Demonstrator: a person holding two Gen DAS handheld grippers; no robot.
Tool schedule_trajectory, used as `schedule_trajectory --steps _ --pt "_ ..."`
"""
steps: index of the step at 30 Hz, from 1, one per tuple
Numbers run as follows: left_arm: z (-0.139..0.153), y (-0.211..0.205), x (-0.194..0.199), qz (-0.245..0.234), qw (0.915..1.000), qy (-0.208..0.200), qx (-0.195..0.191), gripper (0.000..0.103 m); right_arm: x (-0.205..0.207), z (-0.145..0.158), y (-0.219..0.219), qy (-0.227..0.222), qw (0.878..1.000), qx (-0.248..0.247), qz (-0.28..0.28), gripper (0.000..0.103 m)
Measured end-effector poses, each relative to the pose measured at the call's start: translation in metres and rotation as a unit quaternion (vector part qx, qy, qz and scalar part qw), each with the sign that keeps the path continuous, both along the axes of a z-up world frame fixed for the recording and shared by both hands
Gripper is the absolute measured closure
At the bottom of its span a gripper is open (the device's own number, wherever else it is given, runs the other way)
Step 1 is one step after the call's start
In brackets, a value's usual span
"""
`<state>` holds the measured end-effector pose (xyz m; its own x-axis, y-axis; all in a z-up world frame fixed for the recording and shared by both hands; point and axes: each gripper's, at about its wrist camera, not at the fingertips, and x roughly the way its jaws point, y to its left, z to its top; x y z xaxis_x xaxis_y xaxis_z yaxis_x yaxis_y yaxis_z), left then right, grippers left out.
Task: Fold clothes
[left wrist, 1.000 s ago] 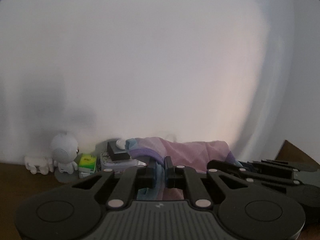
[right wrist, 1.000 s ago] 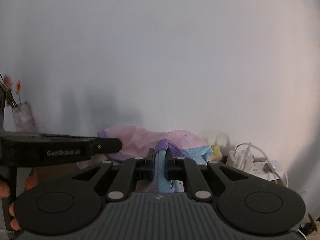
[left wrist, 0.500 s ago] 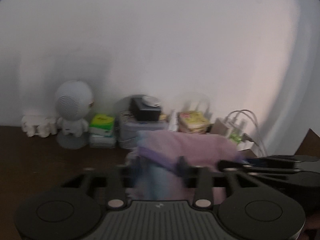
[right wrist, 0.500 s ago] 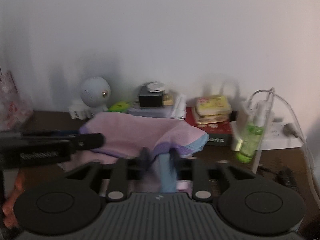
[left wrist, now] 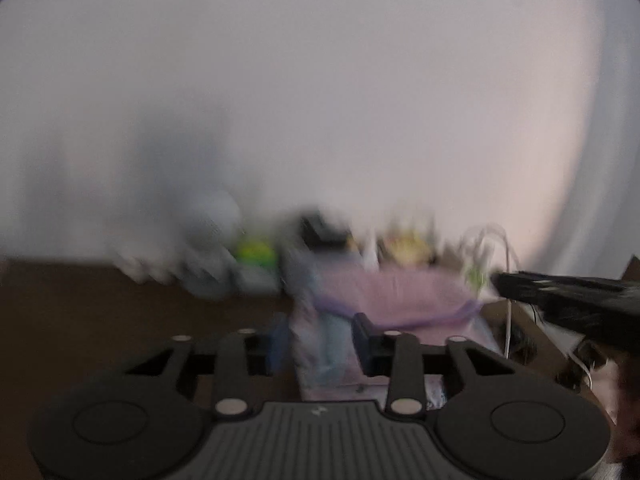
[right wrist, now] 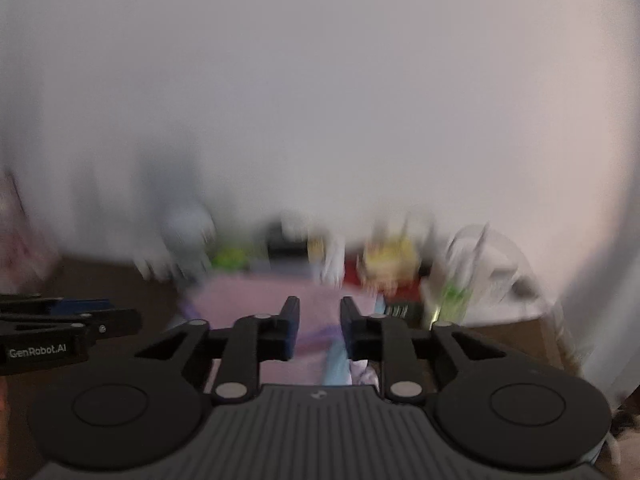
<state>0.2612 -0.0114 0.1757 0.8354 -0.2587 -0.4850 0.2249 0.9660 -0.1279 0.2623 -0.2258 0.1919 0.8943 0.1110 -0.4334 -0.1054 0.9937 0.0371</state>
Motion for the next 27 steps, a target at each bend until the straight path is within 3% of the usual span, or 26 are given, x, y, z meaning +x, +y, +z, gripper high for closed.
schedule_trajectory --steps 1,3,4,5,8,11,15,18,20,27 --pt "0.004 0.004 -0.023 0.002 1.0000 -0.003 0.005 0.051 -0.022 0.013 0.003 -0.016 1.000 -0.001 0.000 0.062" --pt "0.013 0.013 -0.068 0.005 0.9998 -0.008 0.015 0.040 -0.072 0.030 0.007 -0.034 0.999 0.011 0.005 0.053" --pt "0.017 0.017 -0.091 0.007 0.9997 -0.010 0.020 0.029 -0.095 0.030 0.010 -0.030 0.999 0.022 0.010 0.050" --pt "0.010 0.018 -0.114 0.006 0.9994 0.001 0.034 0.026 -0.118 0.026 0.012 -0.024 0.999 0.032 0.015 0.044" --pt "-0.038 0.017 -0.179 0.015 0.9952 0.044 0.086 0.026 -0.182 -0.016 0.017 0.009 0.998 0.053 0.027 0.027" --pt "-0.082 0.018 -0.219 0.034 0.9926 0.059 0.101 0.026 -0.219 -0.082 0.025 0.055 0.997 0.036 0.027 0.027" --pt "-0.117 0.014 -0.244 0.052 0.9904 0.060 0.114 0.026 -0.237 -0.142 0.033 0.105 0.994 0.024 0.029 0.026" --pt "-0.126 0.012 -0.245 0.056 0.9896 0.065 0.115 0.026 -0.250 -0.154 0.037 0.110 0.993 0.012 0.030 0.019" --pt "-0.130 0.011 -0.240 0.060 0.9891 0.074 0.112 0.026 -0.252 -0.157 0.040 0.105 0.994 0.001 0.031 0.008" --pt "-0.138 0.015 -0.239 0.060 0.9907 0.077 0.095 0.015 -0.253 -0.159 0.046 0.110 0.993 -0.010 0.039 0.000"
